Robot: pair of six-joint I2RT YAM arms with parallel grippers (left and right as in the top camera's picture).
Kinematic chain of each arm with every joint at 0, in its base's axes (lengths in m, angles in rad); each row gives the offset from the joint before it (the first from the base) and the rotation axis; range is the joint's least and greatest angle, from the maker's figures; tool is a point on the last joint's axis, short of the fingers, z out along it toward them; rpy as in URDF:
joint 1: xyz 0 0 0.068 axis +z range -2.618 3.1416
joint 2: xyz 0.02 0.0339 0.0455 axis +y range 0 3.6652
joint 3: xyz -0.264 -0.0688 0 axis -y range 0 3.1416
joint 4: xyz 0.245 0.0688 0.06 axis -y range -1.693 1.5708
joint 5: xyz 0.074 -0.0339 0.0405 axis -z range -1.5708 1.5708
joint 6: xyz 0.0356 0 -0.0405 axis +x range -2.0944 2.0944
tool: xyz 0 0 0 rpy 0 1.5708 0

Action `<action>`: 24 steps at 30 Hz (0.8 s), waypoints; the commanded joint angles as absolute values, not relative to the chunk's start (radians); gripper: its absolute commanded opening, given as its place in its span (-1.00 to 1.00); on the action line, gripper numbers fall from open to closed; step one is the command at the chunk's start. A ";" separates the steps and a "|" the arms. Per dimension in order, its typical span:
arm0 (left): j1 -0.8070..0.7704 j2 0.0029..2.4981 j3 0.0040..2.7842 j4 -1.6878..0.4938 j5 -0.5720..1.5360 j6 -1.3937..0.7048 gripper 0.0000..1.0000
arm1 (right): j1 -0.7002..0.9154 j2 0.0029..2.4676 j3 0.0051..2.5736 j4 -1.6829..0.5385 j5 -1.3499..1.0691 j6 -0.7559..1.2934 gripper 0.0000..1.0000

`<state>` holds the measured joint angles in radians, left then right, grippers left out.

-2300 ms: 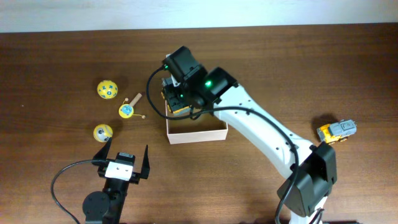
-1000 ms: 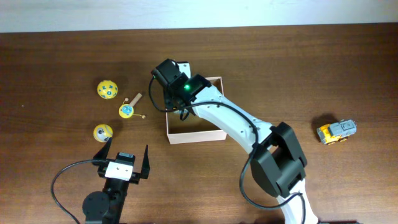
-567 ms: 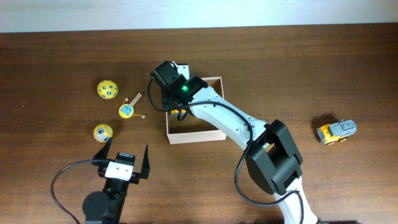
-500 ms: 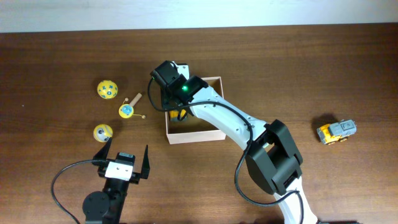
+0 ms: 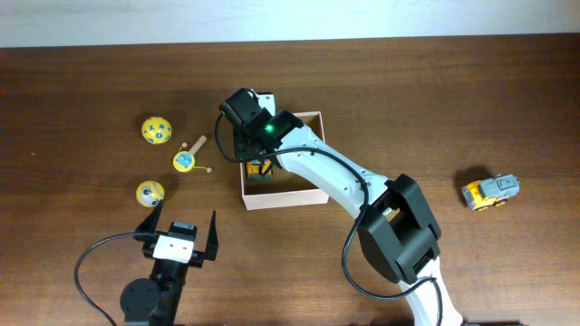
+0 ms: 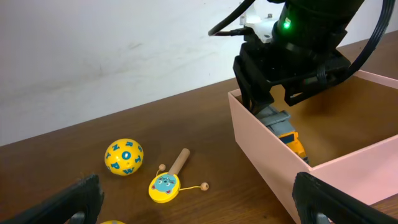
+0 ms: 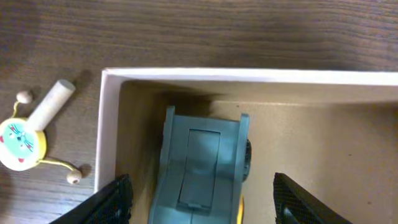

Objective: Pack container
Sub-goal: 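Lower the truck into the box and open the right gripper, then move the right gripper to the lower-right yellow-grey toy truck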

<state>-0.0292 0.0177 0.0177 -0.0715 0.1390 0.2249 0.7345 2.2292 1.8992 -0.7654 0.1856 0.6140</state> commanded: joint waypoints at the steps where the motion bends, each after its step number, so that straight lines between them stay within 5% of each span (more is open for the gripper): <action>1: -0.023 0.017 0.012 -0.073 0.135 0.240 0.98 | 0.731 2.202 1.964 -0.796 0.188 0.579 0.33; 14: -0.023 0.017 0.012 -0.073 0.135 0.240 0.98 | 0.612 2.069 2.217 -1.153 0.195 0.574 0.35; 24: -0.023 0.017 0.012 -0.073 0.135 0.240 0.98 | 0.249 1.958 2.249 -1.413 0.194 0.586 0.41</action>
